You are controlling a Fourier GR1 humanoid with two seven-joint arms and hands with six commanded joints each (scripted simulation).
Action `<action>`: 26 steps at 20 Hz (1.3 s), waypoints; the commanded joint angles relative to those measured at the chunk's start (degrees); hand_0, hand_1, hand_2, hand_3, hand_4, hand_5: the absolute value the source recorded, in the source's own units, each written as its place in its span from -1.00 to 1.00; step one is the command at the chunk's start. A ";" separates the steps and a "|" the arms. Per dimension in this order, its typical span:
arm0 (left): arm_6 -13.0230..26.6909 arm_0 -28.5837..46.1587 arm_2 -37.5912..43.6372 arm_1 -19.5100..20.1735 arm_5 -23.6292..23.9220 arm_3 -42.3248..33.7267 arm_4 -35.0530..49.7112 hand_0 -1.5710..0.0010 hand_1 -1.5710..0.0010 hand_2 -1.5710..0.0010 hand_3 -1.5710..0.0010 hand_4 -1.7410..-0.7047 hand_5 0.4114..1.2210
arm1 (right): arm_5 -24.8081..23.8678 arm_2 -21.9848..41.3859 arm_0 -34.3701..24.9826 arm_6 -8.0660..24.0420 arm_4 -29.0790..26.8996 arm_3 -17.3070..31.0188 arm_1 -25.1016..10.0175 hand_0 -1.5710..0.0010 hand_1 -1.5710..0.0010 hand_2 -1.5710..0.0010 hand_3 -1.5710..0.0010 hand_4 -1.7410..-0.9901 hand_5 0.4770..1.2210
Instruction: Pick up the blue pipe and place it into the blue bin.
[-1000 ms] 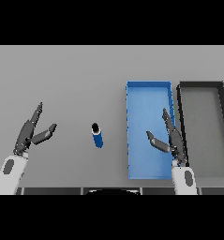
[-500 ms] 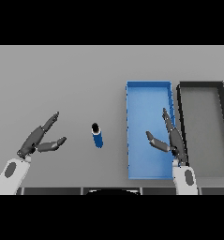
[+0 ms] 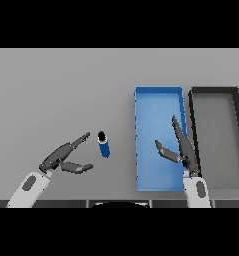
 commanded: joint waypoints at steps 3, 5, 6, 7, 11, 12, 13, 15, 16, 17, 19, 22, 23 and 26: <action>0.10 -1.70 -1.51 -2.95 -0.60 2.03 -0.42 1.00 1.00 1.00 1.00 0.20 -0.91 | 0.07 -0.06 0.88 0.02 -0.50 -1.00 0.21 1.00 1.00 1.00 1.00 0.26 -0.62; 0.82 -3.34 -2.64 -5.46 -0.43 4.12 -1.51 1.00 1.00 1.00 1.00 0.20 -0.92 | 0.11 -0.09 1.38 0.69 -0.52 -1.63 0.03 1.00 1.00 1.00 1.00 0.25 -0.63; 0.95 -4.08 -2.97 -6.48 -0.31 5.43 -2.05 1.00 1.00 1.00 1.00 0.21 -0.92 | 0.08 0.14 1.23 0.88 -0.40 -1.47 0.30 1.00 1.00 1.00 1.00 0.24 -0.63; 1.12 -4.56 -3.55 -7.91 0.21 6.06 -2.62 1.00 1.00 1.00 1.00 0.21 -0.91 | -0.16 0.18 1.51 0.58 -0.18 -2.30 0.22 1.00 1.00 1.00 1.00 0.24 -0.63; 0.82 -7.21 -4.42 -11.68 -0.33 10.51 -3.19 1.00 1.00 1.00 1.00 0.22 -0.92 | 0.31 -0.19 1.71 0.64 -1.07 -2.26 0.22 1.00 1.00 1.00 1.00 0.24 -0.66; 0.11 -7.56 -4.81 -12.34 0.44 11.49 -4.55 1.00 1.00 1.00 1.00 0.25 -0.93 | -0.14 -0.11 2.26 0.62 -0.32 -2.52 0.00 1.00 1.00 1.00 1.00 0.27 -0.67; -0.59 -8.46 -4.88 -13.00 0.93 12.70 -5.48 1.00 1.00 1.00 1.00 0.27 -0.92 | 0.05 0.19 2.93 0.43 -0.14 -2.90 0.00 1.00 1.00 1.00 1.00 0.27 -0.68; -2.31 -9.63 -4.83 -15.18 0.49 14.74 -4.87 1.00 1.00 1.00 1.00 0.27 -0.88 | 0.20 -0.52 2.55 0.77 -1.00 -2.83 -0.29 1.00 1.00 1.00 1.00 0.27 -0.67; -2.39 -10.38 -4.67 -16.36 0.22 15.69 -4.21 1.00 1.00 1.00 1.00 0.25 -0.84 | -0.09 -0.58 1.58 1.51 -0.85 -1.52 0.14 1.00 1.00 1.00 1.00 0.27 -0.67; -3.52 -11.06 -4.41 -17.47 -0.26 17.38 -3.71 1.00 1.00 0.97 0.98 0.22 -0.76 | 0.24 -0.48 2.50 0.12 -0.93 -2.16 -0.05 1.00 1.00 1.00 1.00 0.26 -0.67; -4.43 -11.04 -3.39 -19.57 0.11 18.36 -1.78 0.98 0.80 0.63 0.67 0.03 -0.52 | -0.27 -0.35 1.65 0.70 -0.44 -1.39 0.40 1.00 1.00 1.00 1.00 0.28 -0.67; -4.75 -9.93 -2.58 -20.90 0.95 18.96 -0.44 0.15 0.00 -0.11 -0.11 -0.38 0.22 | 0.21 -0.88 1.29 0.64 -1.01 -1.51 -0.42 1.00 1.00 1.00 1.00 0.28 -0.66; -4.39 -10.08 -2.64 -21.98 1.69 19.30 -0.54 -0.08 -0.20 -0.29 -0.28 -0.50 0.38 | 0.19 -0.73 1.51 0.28 -0.97 -1.28 -0.10 1.00 1.00 1.00 1.00 0.28 -0.65; -5.94 -9.20 -3.83 -22.64 3.27 18.09 -2.21 -0.53 -0.59 -0.64 -0.55 -0.73 0.68 | -0.01 -0.17 1.61 0.00 -0.34 -1.33 0.32 1.00 1.00 1.00 1.00 0.28 -0.63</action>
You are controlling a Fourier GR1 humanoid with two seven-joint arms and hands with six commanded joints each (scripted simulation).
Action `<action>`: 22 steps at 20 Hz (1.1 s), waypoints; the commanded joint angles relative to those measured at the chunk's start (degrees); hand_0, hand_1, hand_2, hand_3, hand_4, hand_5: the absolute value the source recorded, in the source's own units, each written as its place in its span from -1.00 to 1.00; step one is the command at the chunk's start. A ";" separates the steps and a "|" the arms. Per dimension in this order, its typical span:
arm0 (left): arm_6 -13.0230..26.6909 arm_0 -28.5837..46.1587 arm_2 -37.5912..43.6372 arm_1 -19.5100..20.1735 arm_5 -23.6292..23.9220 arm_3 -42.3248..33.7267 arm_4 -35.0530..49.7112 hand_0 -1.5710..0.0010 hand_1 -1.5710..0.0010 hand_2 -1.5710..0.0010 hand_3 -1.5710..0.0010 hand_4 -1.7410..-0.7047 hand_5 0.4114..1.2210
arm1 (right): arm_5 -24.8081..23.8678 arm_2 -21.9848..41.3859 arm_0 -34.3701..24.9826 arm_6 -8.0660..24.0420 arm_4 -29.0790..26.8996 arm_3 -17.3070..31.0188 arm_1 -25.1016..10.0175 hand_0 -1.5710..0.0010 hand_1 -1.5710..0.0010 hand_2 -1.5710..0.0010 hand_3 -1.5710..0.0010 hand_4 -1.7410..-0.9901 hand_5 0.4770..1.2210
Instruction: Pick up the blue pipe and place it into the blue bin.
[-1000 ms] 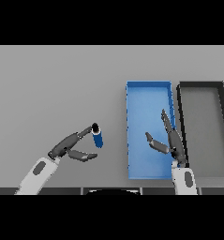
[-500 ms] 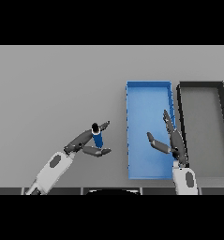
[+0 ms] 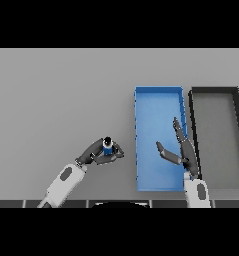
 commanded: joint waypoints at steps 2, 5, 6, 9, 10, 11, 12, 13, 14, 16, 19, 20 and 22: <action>-0.89 0.06 -0.31 0.51 1.33 -0.54 -1.29 -0.70 -0.74 -0.77 -0.66 -0.82 0.80 | 0.39 -0.44 0.24 -0.49 -0.47 0.02 -0.56 1.00 1.00 1.00 1.00 0.29 -0.63; -2.83 -0.54 -0.54 -0.52 2.04 -2.09 -1.09 -0.85 -0.87 -0.88 -0.77 -0.90 0.90 | 0.15 0.00 -0.32 0.90 0.11 -0.64 -0.57 1.00 1.00 1.00 1.00 0.32 -0.61; -3.29 -0.58 -0.76 -0.67 1.82 -3.60 -0.61 -0.88 -0.89 -0.90 -0.79 -0.92 0.92 | -0.02 -0.18 -0.17 1.41 0.20 -0.50 -0.65 1.00 1.00 1.00 1.00 0.32 -0.61; -3.54 -1.11 -1.13 0.19 1.40 -9.02 0.31 -0.94 -0.95 -0.95 -0.82 -0.95 0.96 | -0.19 -0.09 -0.42 0.36 0.53 0.24 -0.35 1.00 1.00 1.00 1.00 0.34 -0.59; -2.77 -1.81 -1.32 0.01 1.30 -10.03 0.50 -0.95 -0.96 -0.96 -0.83 -0.95 0.97 | -0.12 -0.17 -0.33 0.47 0.69 -0.15 -0.81 1.00 1.00 1.00 1.00 0.37 -0.59; -1.66 -2.29 -1.47 -0.06 0.98 -10.99 0.90 -0.96 -0.96 -0.97 -0.84 -0.96 0.97 | -0.35 0.32 -0.53 0.41 1.49 -0.02 -0.65 1.00 1.00 1.00 1.00 0.38 -0.59; -0.13 -3.02 -1.58 -0.06 0.78 -11.77 1.19 -0.97 -0.97 -0.98 -0.84 -0.96 0.98 | -0.31 -0.16 -0.58 -0.10 1.16 0.16 -0.92 1.00 1.00 1.00 1.00 0.39 -0.58; 1.12 -3.58 -1.68 0.09 0.53 -13.03 1.61 -0.97 -0.98 -0.98 -0.84 -0.96 0.98 | 0.04 -0.36 -0.15 -0.72 0.86 0.57 -1.12 1.00 1.00 1.00 1.00 0.39 -0.57; 2.32 -4.44 -1.44 0.11 0.59 -13.45 1.88 -0.98 -0.98 -0.98 -0.84 -0.97 0.99 | -0.08 -0.11 -0.05 -1.16 1.11 0.56 -0.84 1.00 1.00 1.00 1.00 0.40 -0.57; 4.36 -4.85 -2.05 -0.07 0.19 -14.61 2.31 -0.99 -0.99 -0.99 -0.84 -0.97 0.99 | 0.12 -0.47 0.13 -1.06 0.81 0.41 -1.30 1.00 1.00 1.00 1.00 0.42 -0.56; 4.69 -4.61 -2.80 0.27 -0.32 -14.97 1.63 -0.99 -0.99 -0.99 -0.83 -0.97 1.00 | 0.15 -0.44 0.89 -1.53 0.70 -0.19 -1.27 1.00 1.00 1.00 1.00 0.48 -0.59; 5.27 -4.88 -2.67 0.08 -0.29 -15.31 1.99 -0.99 -1.00 -1.00 -0.83 -0.97 1.00 | 0.02 -0.29 1.33 -1.52 0.74 -0.49 -1.00 1.00 1.00 1.00 1.00 0.48 -0.59; 6.19 -5.20 -2.50 -0.08 -0.47 -14.65 2.29 -1.00 -1.00 -1.00 -0.84 -0.98 1.00 | -0.40 0.00 2.21 -1.21 0.78 -1.21 -0.28 1.00 1.00 1.00 1.00 0.51 -0.59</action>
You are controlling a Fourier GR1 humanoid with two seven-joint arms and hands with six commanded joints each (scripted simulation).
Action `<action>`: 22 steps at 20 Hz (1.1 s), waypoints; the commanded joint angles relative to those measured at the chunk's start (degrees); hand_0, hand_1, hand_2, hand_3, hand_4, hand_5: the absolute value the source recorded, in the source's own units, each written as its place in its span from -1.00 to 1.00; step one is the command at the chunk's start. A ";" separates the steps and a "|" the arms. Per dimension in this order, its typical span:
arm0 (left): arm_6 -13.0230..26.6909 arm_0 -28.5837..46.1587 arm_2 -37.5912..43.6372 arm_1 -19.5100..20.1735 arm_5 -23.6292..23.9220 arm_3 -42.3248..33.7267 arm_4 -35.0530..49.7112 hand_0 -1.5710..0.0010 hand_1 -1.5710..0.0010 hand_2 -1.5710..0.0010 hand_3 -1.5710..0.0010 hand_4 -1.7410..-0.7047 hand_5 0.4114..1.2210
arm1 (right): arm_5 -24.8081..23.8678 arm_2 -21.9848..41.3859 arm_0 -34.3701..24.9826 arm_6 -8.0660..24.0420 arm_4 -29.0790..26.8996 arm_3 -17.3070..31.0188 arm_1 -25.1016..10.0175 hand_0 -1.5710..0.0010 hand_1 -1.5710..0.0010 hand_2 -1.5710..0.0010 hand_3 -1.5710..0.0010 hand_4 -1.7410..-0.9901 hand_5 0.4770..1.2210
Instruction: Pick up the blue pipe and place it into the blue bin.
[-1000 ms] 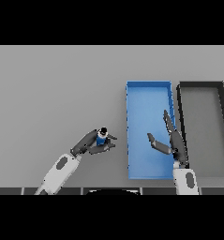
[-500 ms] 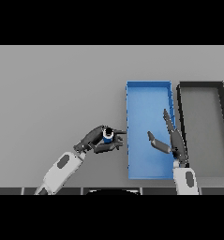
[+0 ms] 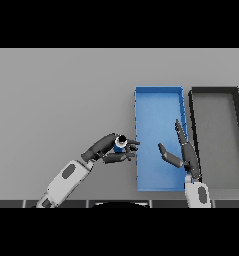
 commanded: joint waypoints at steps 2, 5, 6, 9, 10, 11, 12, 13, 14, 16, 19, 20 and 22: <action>0.17 -0.03 -0.16 0.07 -0.06 -0.21 -0.22 -1.00 -1.00 -1.00 -0.84 -0.98 1.00 | -0.19 0.28 1.51 0.20 -0.14 -1.28 0.47 1.00 1.00 1.00 1.00 0.48 -0.59; -0.25 0.58 -0.25 0.42 0.31 -0.46 -0.88 -1.00 -1.00 -1.00 -0.84 -0.98 1.00 | -0.88 0.61 1.77 1.05 -0.02 -1.45 1.55 1.00 1.00 1.00 1.00 0.42 -0.62; -0.14 0.40 -0.20 0.44 0.28 -0.36 -0.96 -1.00 -1.00 -1.00 -0.83 -0.98 1.00 | -0.72 0.50 1.19 1.10 -0.57 -1.74 1.66 1.00 1.00 1.00 1.00 0.45 -0.62; -0.06 -0.13 0.31 0.60 -0.18 -0.09 -0.27 -1.00 -1.00 -1.00 -0.83 -0.98 1.00 | 3.88 -0.26 0.11 1.24 -6.99 -4.73 0.22 1.00 1.00 1.00 1.00 0.45 -0.66; 0.01 -0.15 0.14 0.38 -0.13 0.11 -0.48 -1.00 -1.00 -1.00 -0.83 -0.98 1.00 | 6.63 -0.29 0.41 2.16 -10.18 -6.67 -1.03 1.00 1.00 1.00 1.00 0.44 -0.69; -0.67 0.11 -0.03 0.40 -0.31 0.16 -0.63 -1.00 -1.00 -1.00 -0.83 -0.98 1.00 | 8.43 -0.45 -0.27 4.04 -12.81 -8.48 -2.43 1.00 1.00 1.00 1.00 0.43 -0.74; -0.38 -0.11 0.31 0.94 -0.40 0.05 -0.60 -1.00 -1.00 -1.00 -0.83 -0.98 1.00 | 10.39 -0.10 -1.92 5.91 -14.98 -10.04 -3.95 1.00 1.00 1.00 1.00 0.40 -0.77; -0.64 -0.08 0.07 0.81 -0.45 0.15 -0.85 -1.00 -1.00 -1.00 -0.83 -0.98 1.00 | 12.25 -0.45 -2.72 7.83 -17.71 -11.94 -6.10 1.00 1.00 1.00 1.00 0.36 -0.80; -0.86 0.02 0.09 0.97 -0.48 0.00 -0.92 -1.00 -1.00 -1.00 -0.83 -0.98 1.00 | 13.98 0.61 -3.93 9.65 -18.85 -13.55 -7.58 1.00 1.00 1.00 1.00 0.31 -0.85; -0.25 0.14 -0.20 0.51 -0.28 0.29 -1.18 -1.00 -1.00 -1.00 -0.83 -0.98 1.00 | 16.20 2.32 -7.10 13.03 -20.25 -15.89 -9.89 1.00 1.00 1.00 1.00 0.24 -0.89; 0.03 -0.30 0.19 0.35 -0.42 0.96 -0.76 -1.00 -1.00 -1.00 -0.83 -0.98 1.00 | 18.50 5.87 -11.86 17.93 -23.26 -18.71 -10.88 1.00 1.00 1.00 1.00 0.16 -0.88; -0.45 -0.26 0.44 0.72 -0.50 0.72 -0.76 -1.00 -1.00 -1.00 -0.83 -0.98 1.00 | 18.72 6.50 -13.79 19.45 -23.72 -19.04 -11.27 1.00 1.00 1.00 1.00 0.17 -0.88; -0.27 -0.16 -0.17 0.64 -0.27 0.26 -1.51 -1.00 -1.00 -1.00 -0.83 -0.98 1.00 | 19.51 7.83 -16.99 21.92 -25.18 -19.96 -12.09 1.00 1.00 1.00 1.00 0.19 -0.88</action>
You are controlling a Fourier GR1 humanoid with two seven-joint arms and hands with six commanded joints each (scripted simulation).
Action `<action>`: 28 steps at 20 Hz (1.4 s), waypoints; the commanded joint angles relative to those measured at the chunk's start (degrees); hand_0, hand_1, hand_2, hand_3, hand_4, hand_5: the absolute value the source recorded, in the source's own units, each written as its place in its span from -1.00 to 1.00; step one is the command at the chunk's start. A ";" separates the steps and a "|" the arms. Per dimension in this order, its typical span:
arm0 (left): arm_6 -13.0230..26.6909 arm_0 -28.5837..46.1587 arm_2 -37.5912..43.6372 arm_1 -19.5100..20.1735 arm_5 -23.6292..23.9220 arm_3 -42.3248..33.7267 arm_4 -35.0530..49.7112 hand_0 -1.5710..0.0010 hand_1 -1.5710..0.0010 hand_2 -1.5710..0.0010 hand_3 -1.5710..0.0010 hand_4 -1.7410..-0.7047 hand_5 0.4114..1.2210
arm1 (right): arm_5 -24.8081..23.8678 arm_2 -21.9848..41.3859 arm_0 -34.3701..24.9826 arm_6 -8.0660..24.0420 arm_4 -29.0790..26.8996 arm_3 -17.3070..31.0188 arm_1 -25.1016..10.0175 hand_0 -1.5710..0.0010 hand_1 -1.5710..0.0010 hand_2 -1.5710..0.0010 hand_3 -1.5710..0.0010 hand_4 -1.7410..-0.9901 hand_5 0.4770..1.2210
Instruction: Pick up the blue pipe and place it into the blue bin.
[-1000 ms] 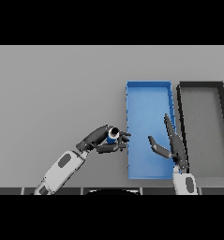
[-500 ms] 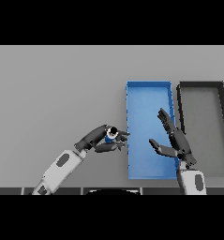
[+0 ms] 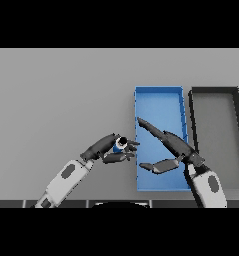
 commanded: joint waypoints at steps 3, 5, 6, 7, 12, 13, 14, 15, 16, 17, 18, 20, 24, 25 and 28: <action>-0.38 -0.21 0.43 0.22 -0.52 0.97 0.19 -1.00 -1.00 -1.00 -0.83 -0.98 1.00 | 1.77 2.27 -6.06 2.69 -0.76 1.20 -0.11 1.00 1.00 1.00 1.00 0.17 -0.85; -0.39 -0.37 0.26 -0.59 -0.33 1.30 0.17 -1.00 -1.00 -1.00 -0.83 -0.98 1.00 | 3.17 3.33 -8.62 3.22 -0.73 2.72 0.37 1.00 1.00 1.00 1.00 0.19 -0.85; -0.66 -0.50 0.16 -0.80 -0.62 1.53 0.24 -1.00 -1.00 -1.00 -0.83 -0.98 1.00 | 3.63 4.43 -9.76 3.96 -0.74 3.27 1.12 1.00 1.00 1.00 1.00 0.22 -0.86; -2.16 -0.72 0.67 -0.29 -1.44 1.52 0.78 -1.00 -1.00 -1.00 -0.85 -0.98 1.00 | 4.12 4.85 -11.50 4.23 -1.11 3.90 1.50 1.00 1.00 1.00 1.00 0.26 -0.86; -1.64 -0.93 1.03 -0.21 -2.92 2.38 2.08 -1.00 -1.00 -1.00 -0.92 -0.98 1.00 | 4.44 7.82 -17.59 7.07 0.21 9.42 6.30 1.00 1.00 1.00 1.00 0.37 -0.88; -1.71 -0.82 0.99 -0.09 -3.24 1.96 2.45 -1.00 -1.00 -1.00 -0.93 -0.98 1.00 | 4.42 7.90 -18.18 7.32 0.18 9.94 6.67 1.00 1.00 1.00 1.00 0.38 -0.90; -1.34 -0.82 0.62 -0.66 -2.79 2.16 1.99 -1.00 -1.00 -1.00 -0.93 -0.98 1.00 | 5.04 8.13 -18.64 7.48 0.39 10.98 6.90 1.00 1.00 1.00 1.00 0.38 -0.90; -1.25 -1.06 0.84 -0.59 -2.98 2.54 2.07 -1.00 -1.00 -1.00 -0.92 -0.98 1.00 | 4.94 7.94 -19.18 7.49 0.19 11.65 7.36 1.00 1.00 0.99 1.00 0.38 -0.91; -1.05 -1.74 1.21 -0.37 -3.41 2.67 2.41 -1.00 -1.00 -1.00 -0.91 -0.97 1.00 | 5.42 8.01 -20.16 7.71 -0.04 12.88 7.84 1.00 1.00 0.97 1.00 0.37 -0.91; -0.94 -1.92 1.42 -0.26 -3.70 2.78 2.77 -1.00 -1.00 -1.00 -0.85 -0.96 1.00 | 5.70 8.50 -21.06 7.76 0.20 13.88 8.75 1.00 0.98 0.94 1.00 0.36 -0.90; -1.25 -1.77 1.66 -0.01 -4.73 2.83 3.85 -1.00 -1.00 -1.00 -0.88 -0.96 1.00 | 6.29 8.54 -22.03 7.81 0.20 15.24 9.15 0.98 0.95 0.91 0.98 0.33 -0.89; -3.68 -1.96 1.22 0.24 -4.76 2.66 1.93 -0.90 -0.77 -0.74 -0.46 -0.79 1.00 | 7.59 8.64 -23.98 7.85 -0.09 17.03 9.66 0.82 0.79 0.75 0.86 0.15 -0.88; -0.60 -2.02 -0.81 1.61 -1.77 1.38 -4.20 -0.14 -0.10 -0.08 0.16 -0.80 1.00 | 8.76 9.95 -25.37 8.42 -1.01 18.02 11.06 -0.11 -0.13 -0.13 0.11 -0.37 -0.74; -1.42 -1.71 -0.25 0.60 -1.45 1.25 -3.02 -0.31 -0.28 -0.26 0.21 -0.84 0.93 | 8.53 10.40 -24.63 9.05 -1.92 18.24 11.67 -0.29 -0.30 -0.30 -0.06 -0.47 -0.66; -2.72 0.37 1.18 0.03 -2.67 -0.03 1.64 -0.65 -0.63 -0.62 0.32 -0.92 0.96 | 6.85 10.02 -24.57 8.27 -2.89 18.93 13.03 -0.64 -0.64 -0.64 -0.52 -0.29 -0.11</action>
